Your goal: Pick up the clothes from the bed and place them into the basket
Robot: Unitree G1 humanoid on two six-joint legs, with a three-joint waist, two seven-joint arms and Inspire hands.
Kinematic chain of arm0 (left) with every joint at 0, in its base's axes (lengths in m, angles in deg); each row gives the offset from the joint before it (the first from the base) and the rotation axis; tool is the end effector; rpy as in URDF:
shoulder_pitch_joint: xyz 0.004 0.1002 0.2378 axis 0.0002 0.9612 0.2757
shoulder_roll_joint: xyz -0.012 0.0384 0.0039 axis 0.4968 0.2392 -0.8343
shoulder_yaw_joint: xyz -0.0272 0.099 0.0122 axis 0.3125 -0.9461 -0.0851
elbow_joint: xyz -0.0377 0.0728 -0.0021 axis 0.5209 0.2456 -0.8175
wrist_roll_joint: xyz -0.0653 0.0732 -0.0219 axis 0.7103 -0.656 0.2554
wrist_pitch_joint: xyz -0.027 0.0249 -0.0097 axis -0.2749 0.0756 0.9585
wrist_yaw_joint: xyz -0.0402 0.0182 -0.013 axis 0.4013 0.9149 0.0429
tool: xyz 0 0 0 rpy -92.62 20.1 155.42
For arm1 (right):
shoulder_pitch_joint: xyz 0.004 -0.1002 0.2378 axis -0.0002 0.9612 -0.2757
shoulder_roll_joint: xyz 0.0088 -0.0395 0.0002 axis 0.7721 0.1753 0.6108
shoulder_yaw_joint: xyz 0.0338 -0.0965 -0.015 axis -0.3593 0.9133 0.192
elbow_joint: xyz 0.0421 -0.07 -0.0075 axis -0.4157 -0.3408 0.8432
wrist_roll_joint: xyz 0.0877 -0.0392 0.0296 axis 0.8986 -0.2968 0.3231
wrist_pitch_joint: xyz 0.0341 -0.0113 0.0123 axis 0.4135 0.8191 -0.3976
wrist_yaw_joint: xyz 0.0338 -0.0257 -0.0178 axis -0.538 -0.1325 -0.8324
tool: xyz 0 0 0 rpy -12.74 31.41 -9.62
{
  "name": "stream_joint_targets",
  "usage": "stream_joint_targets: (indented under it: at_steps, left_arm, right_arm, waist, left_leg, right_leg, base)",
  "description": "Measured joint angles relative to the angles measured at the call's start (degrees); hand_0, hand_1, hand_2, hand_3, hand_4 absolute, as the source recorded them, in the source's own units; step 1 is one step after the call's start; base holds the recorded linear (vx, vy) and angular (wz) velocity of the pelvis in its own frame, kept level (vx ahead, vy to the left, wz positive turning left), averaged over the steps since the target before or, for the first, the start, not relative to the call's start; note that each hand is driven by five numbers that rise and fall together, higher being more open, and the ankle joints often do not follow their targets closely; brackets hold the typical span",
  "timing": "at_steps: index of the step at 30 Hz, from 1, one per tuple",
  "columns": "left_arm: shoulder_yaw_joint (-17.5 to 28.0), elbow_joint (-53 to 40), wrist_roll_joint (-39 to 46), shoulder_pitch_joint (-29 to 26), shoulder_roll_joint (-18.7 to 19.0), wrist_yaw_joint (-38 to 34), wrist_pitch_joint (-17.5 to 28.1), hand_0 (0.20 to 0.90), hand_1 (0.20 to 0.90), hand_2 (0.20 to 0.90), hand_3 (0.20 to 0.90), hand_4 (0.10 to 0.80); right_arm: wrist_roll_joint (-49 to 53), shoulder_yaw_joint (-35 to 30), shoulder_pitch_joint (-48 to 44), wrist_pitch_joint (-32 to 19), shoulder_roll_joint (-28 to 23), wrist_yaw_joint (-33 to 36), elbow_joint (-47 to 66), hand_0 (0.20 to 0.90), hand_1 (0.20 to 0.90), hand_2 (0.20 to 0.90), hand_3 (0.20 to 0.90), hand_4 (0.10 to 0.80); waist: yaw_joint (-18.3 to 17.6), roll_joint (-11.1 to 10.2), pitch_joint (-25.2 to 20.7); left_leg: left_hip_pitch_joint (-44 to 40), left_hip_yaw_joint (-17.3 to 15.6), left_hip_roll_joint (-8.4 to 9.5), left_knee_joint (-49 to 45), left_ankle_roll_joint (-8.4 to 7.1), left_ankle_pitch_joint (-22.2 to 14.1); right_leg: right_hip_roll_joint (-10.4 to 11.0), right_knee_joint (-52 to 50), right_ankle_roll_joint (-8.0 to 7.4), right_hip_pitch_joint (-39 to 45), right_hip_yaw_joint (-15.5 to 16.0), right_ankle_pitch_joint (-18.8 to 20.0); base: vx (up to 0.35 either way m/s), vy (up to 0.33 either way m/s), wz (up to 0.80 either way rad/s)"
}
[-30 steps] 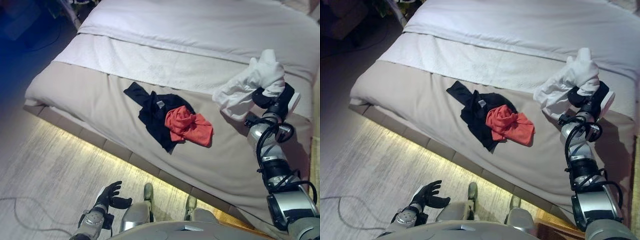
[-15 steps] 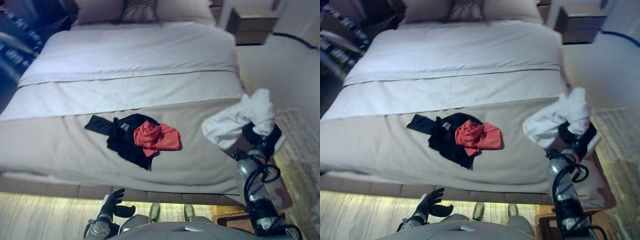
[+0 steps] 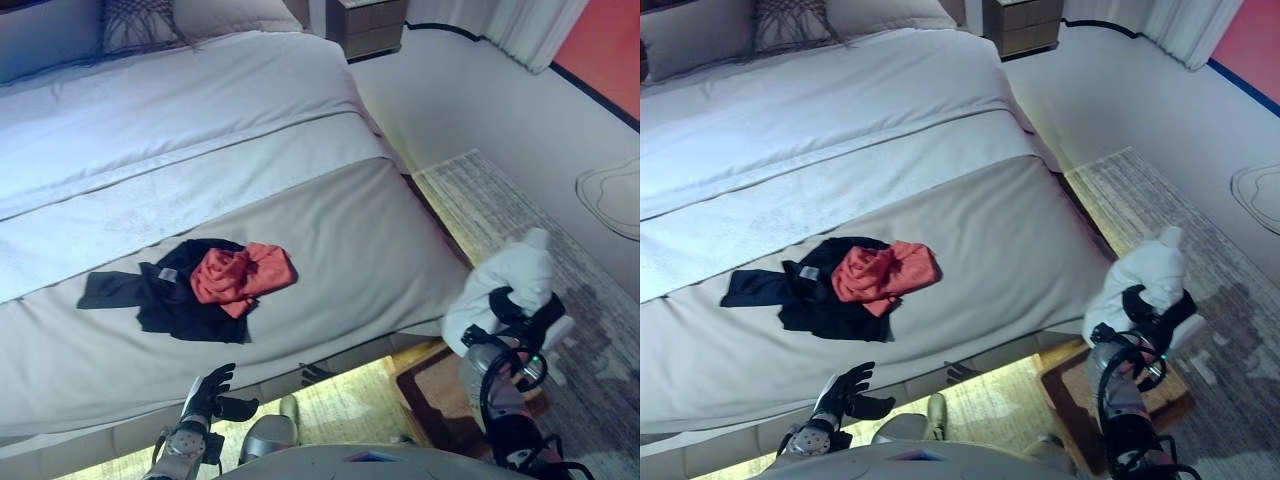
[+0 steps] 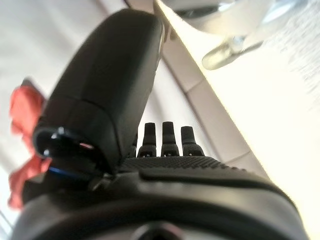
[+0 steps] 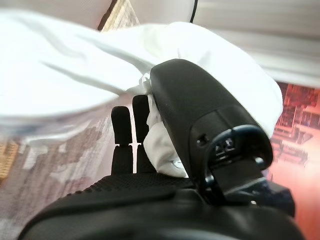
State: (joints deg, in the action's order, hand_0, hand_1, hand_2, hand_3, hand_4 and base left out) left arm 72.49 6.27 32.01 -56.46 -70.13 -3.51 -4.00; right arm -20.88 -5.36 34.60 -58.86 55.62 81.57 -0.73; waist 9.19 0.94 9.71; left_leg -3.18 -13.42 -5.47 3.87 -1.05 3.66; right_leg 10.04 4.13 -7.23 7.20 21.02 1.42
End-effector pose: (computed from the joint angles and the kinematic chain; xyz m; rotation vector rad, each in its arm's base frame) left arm 0.0812 0.2114 -0.1078 0.3020 0.9052 0.0545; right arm 0.1980 -0.2183 -0.0208 -0.1234 0.2271 -1.0664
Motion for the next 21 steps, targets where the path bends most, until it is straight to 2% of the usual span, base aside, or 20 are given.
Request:
stream_joint_targets:
  at_steps: [3, 5, 7, 9, 12, 17, 19, 21]
  left_arm:
    - [-0.07, -0.29, -0.35, 0.72, -0.93, 0.84, 0.15, 0.9, 0.9, 0.9, 0.9, 0.8]
    - [-0.13, -0.84, -1.31, 0.59, -0.93, 1.72, 0.32, 0.9, 0.9, 0.9, 0.9, 0.8]
    - [-0.25, -1.2, -2.55, 0.77, -0.82, 2.1, 0.7, 0.9, 0.9, 0.9, 0.9, 0.8]
    - [-1.06, -1.18, -2.89, 0.73, 0.49, 2.59, 1.86, 0.9, 0.9, 0.9, 0.9, 0.8]
    - [-2.48, -1.22, -2.97, 0.71, 2.24, 3.46, 4.05, 0.9, 0.9, 0.9, 0.9, 0.8]
    - [-3.7, -1.54, -3.08, 0.83, 4.03, 4.5, 4.62, 0.9, 0.9, 0.9, 0.9, 0.8]
    - [-3.78, -1.57, -3.96, 1.18, 4.1, 4.6, 5.25, 0.9, 0.9, 0.9, 0.9, 0.8]
    - [-6.02, -2.13, -3.62, 0.58, 4.12, 5.1, 5.34, 0.9, 0.9, 0.9, 0.9, 0.8]
  right_arm:
    - [1.67, -0.19, 0.25, 1.18, -1.16, 0.7, -2.95, 0.3, 0.3, 0.3, 0.2, 0.1]
    - [4.86, -1.08, 0.2, 1.7, -2.37, -0.36, -6.03, 0.3, 0.3, 0.3, 0.2, 0.1]
    - [7.67, -2.2, 0.28, 2.27, -2.86, -1.82, -10.46, 0.3, 0.3, 0.3, 0.2, 0.1]
    - [9.76, -2.61, 0.18, 2.99, -2.53, -3.86, -17.28, 0.3, 0.3, 0.3, 0.2, 0.1]
    - [12.5, -2.77, -0.25, 3.3, -2.24, -5.9, -23.77, 0.3, 0.3, 0.3, 0.2, 0.1]
    - [16.01, -4.92, -0.95, 3.31, -1.75, -7.41, -31.9, 0.3, 0.3, 0.3, 0.2, 0.1]
    - [16.48, -5.11, -0.98, 3.33, -1.89, -7.4, -32.93, 0.3, 0.3, 0.3, 0.2, 0.1]
    - [16.62, -5.11, -2.64, 3.34, -3.52, -7.4, -33.82, 0.3, 0.3, 0.3, 0.2, 0.1]
  waist:
    - [-0.34, 0.2, -0.56]
    - [-0.38, -0.2, -0.81]
    - [-0.36, -0.9, -1.37]
    - [0.07, -2.58, -2.06]
    - [0.27, -3.02, -2.41]
    - [0.68, -0.24, -2.58]
    - [1.05, 1.59, -2.58]
    - [1.14, 4.07, -2.56]
  left_leg:
    - [-0.32, 2.64, -1.92, 0.51, -0.48, 0.44]
    - [-0.16, 3.0, -2.59, 0.79, -1.87, 1.14]
    - [-0.21, 3.19, -2.48, 1.07, -3.66, 1.35]
    - [-0.05, 3.65, -1.66, 1.12, -3.88, 1.44]
    - [0.08, 4.05, -0.43, 1.12, -3.88, 1.44]
    - [1.13, 5.2, 0.96, 0.77, -3.77, 1.45]
    - [1.87, 5.48, 1.15, 0.52, -3.71, 1.49]
    - [5.03, 5.65, 1.32, -0.21, -2.97, 2.21]
  right_leg:
    - [-2.64, 0.96, 0.12, 0.44, -0.06, 0.07]
    - [-3.43, 1.06, 0.13, 0.24, -0.01, 0.07]
    - [-3.54, 1.08, 0.14, 0.26, 0.06, 0.06]
    - [-2.79, 1.1, 0.16, 0.22, 0.32, 0.06]
    - [-1.57, 1.11, 0.16, 0.21, 0.65, 0.05]
    - [-0.25, 1.39, 0.15, 0.04, 1.61, 0.05]
    - [-0.03, 1.4, 0.14, -0.48, 1.74, 0.06]
    - [0.24, 1.33, 0.15, -3.27, 1.7, 1.05]
  base:
    - [0.0, -0.135, -0.03]
    - [0.011, -0.091, 0.02]
    - [-0.007, -0.084, 0.06]
    - [-0.033, -0.063, 0.1]
    - [-0.024, -0.019, 0.09]
    - [0.001, -0.009, 0.13]
    - [-0.238, 0.044, 0.04]
    - [-0.391, 0.128, 0.01]
